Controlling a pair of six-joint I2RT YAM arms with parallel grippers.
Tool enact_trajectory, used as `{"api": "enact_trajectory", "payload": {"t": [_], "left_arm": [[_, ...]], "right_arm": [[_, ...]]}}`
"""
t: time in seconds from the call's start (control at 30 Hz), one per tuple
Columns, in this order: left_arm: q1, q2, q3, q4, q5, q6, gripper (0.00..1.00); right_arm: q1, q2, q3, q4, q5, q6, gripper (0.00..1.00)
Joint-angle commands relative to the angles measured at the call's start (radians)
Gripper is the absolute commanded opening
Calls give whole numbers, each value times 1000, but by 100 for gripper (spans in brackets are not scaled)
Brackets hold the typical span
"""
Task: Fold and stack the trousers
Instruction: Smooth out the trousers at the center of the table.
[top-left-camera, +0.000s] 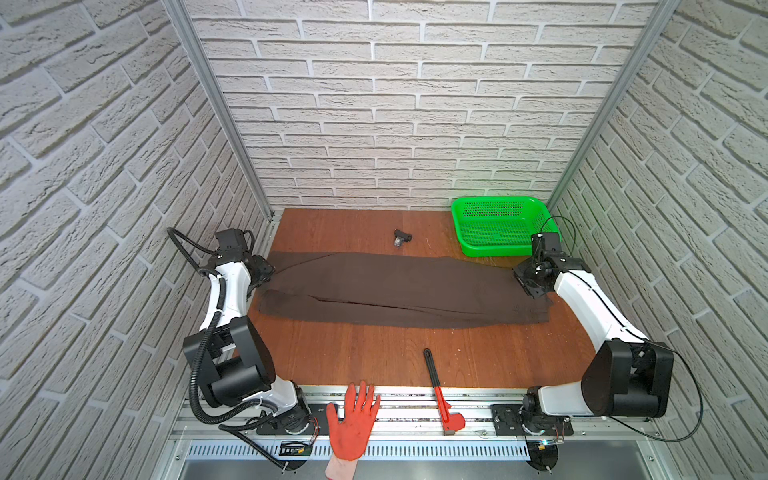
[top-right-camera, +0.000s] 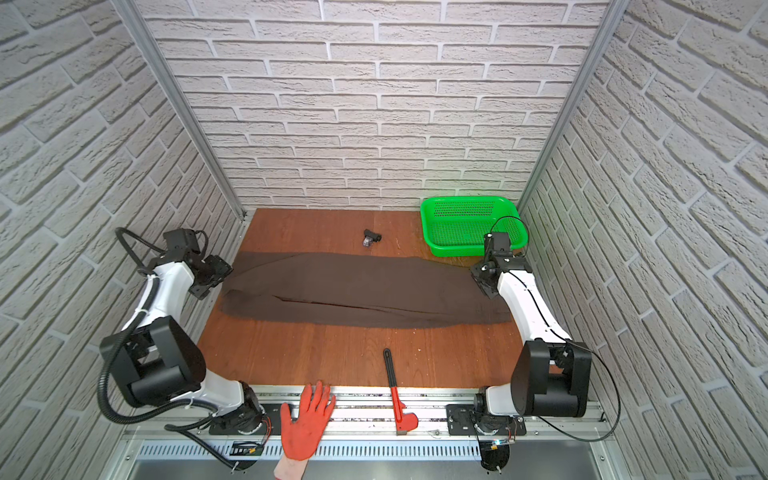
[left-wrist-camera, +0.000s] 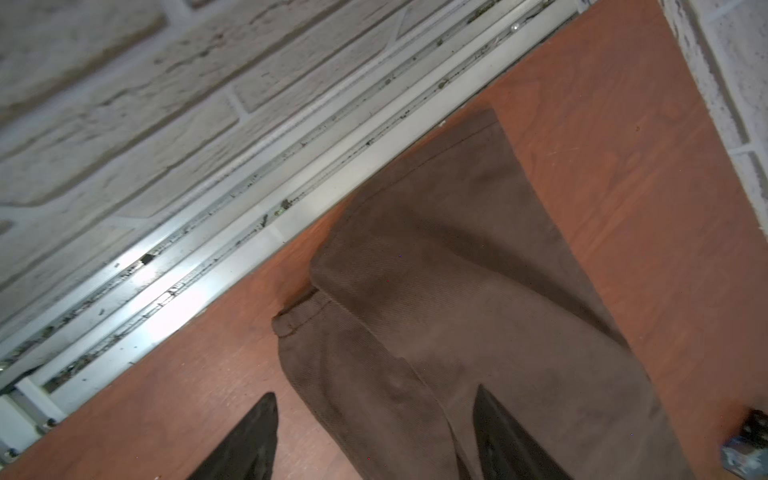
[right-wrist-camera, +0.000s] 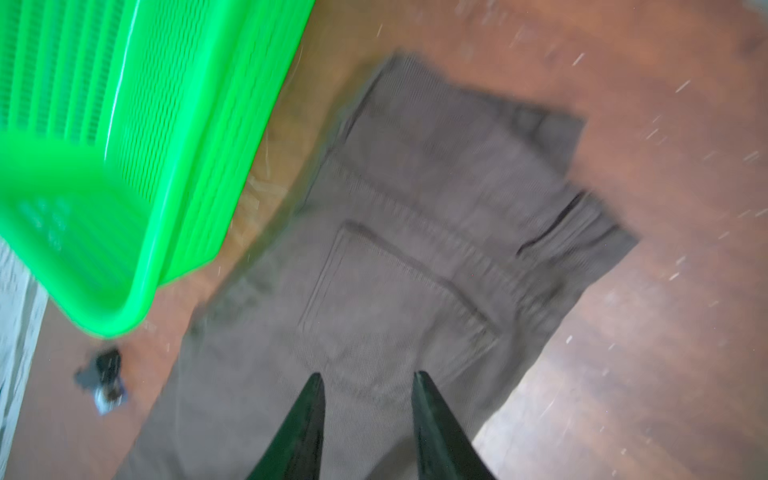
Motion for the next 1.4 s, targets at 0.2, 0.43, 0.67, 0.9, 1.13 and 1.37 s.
{"api": "enact_trajectory", "payload": {"t": [0.2, 0.43, 0.67, 0.9, 1.13, 1.37], "left_arm": [[13, 81, -178, 286, 225, -195, 77], [27, 138, -250, 484, 249, -299, 73], [32, 203, -247, 585, 245, -320, 29], [23, 89, -244, 574, 262, -334, 0], [26, 12, -147, 439, 259, -304, 0], [26, 22, -122, 443, 286, -321, 0]], "right_arm": [[189, -34, -117, -1, -112, 107, 37], [271, -14, -156, 40, -148, 148, 37], [303, 8, -141, 51, -158, 153, 37], [348, 20, -146, 54, -190, 184, 38], [397, 46, -157, 87, -231, 245, 41], [422, 122, -165, 142, -272, 306, 43]]}}
